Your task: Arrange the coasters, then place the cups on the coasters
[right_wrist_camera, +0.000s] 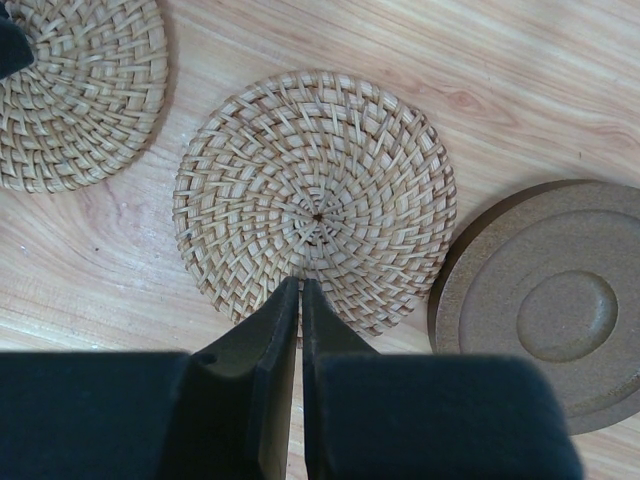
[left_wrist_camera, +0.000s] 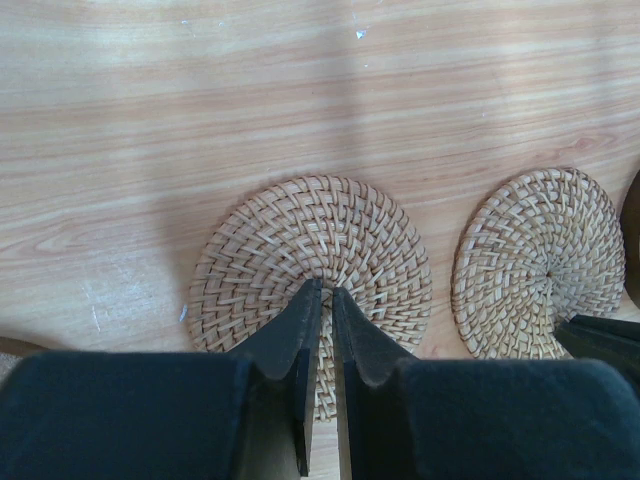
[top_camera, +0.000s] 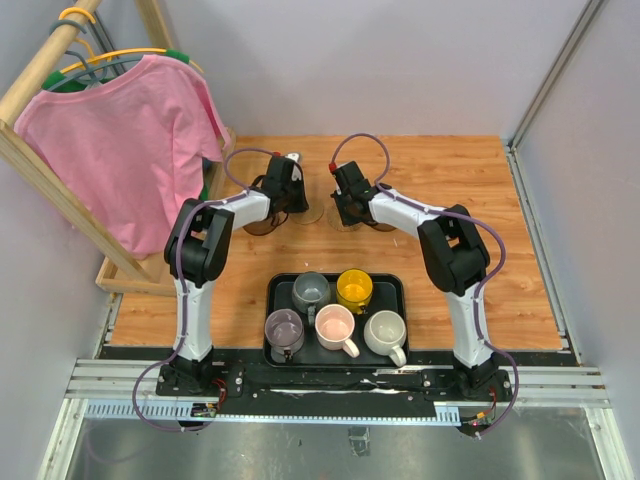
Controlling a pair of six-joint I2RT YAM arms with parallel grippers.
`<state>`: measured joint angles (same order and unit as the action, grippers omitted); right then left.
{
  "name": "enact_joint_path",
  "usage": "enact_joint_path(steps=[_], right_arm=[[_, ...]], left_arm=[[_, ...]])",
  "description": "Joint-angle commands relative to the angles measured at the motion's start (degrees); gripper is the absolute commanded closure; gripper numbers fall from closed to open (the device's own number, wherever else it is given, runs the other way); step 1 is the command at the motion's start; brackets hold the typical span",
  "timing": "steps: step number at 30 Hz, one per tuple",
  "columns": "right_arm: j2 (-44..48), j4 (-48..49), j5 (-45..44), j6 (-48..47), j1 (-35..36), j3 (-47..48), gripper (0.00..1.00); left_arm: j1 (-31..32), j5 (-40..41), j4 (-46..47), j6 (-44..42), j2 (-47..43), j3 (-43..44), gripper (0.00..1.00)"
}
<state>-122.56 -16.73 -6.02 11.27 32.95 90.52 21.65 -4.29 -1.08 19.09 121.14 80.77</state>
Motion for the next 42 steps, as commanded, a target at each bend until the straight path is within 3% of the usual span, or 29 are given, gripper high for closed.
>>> enact_joint_path(steps=[1, 13, 42], right_arm=[[0.46, -3.26, 0.72, 1.07, -0.87, -1.75, 0.94], [1.15, -3.24, 2.47, 2.19, -0.91, -2.34, 0.94], [1.50, -2.59, 5.62, 1.56, -0.61, -0.87, 0.93]], left_arm=[[0.34, 2.27, -3.49, -0.52, 0.76, -1.49, 0.85], [0.41, 4.61, -3.67, 0.64, -2.70, -8.71, 0.86], [0.41, 2.55, -1.46, 2.45, -4.48, -12.28, 0.86]])
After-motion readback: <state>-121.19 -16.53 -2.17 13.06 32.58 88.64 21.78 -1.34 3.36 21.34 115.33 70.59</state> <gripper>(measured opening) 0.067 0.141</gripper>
